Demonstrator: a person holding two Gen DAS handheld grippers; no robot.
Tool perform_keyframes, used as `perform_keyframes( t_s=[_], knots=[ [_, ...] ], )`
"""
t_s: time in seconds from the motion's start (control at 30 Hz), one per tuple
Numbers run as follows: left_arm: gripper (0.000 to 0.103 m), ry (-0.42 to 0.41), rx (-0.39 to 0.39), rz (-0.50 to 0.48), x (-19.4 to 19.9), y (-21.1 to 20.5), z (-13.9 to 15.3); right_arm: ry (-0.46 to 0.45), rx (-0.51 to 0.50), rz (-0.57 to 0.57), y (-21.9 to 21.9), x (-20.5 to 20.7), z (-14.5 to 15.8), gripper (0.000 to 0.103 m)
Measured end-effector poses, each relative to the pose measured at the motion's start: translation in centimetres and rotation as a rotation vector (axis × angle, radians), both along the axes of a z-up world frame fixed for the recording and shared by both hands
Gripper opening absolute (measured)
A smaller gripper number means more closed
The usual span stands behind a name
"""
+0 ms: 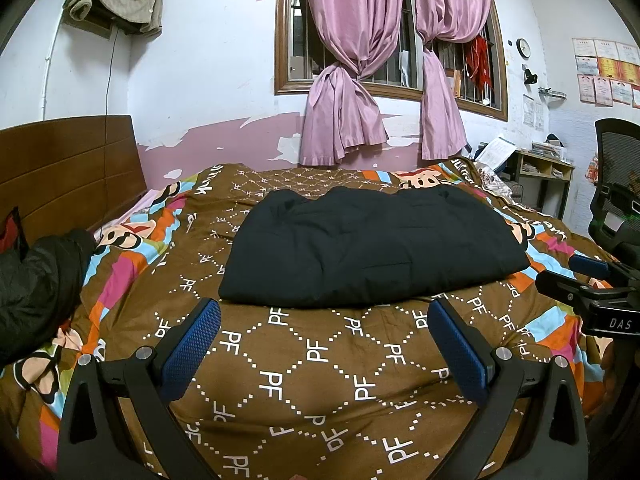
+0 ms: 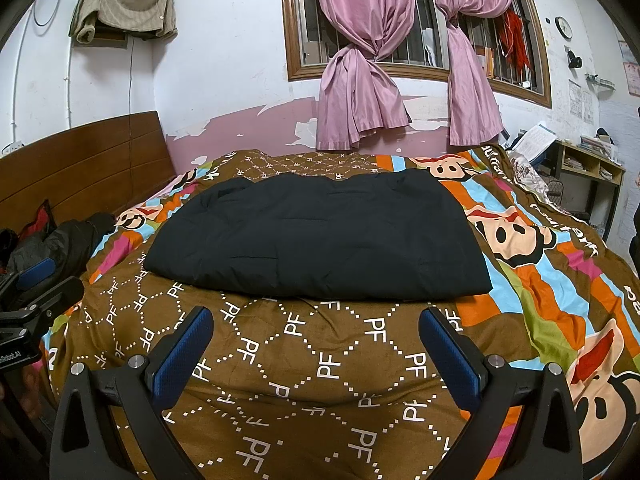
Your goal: Fold large clothes
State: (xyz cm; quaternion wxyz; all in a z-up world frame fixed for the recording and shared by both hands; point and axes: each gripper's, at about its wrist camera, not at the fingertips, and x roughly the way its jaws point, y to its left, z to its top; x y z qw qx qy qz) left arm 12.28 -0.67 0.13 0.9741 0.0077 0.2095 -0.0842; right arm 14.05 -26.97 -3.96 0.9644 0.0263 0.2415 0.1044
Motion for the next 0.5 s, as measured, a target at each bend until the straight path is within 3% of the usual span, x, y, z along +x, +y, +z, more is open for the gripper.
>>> perform_keyframes(
  t_s=[0.5],
  knots=[
    [0.101,0.0,0.001,-0.001,-0.01,0.05,-0.08,0.005,0.003,-0.003,-0.37,0.02,-0.09,0.103]
  ],
)
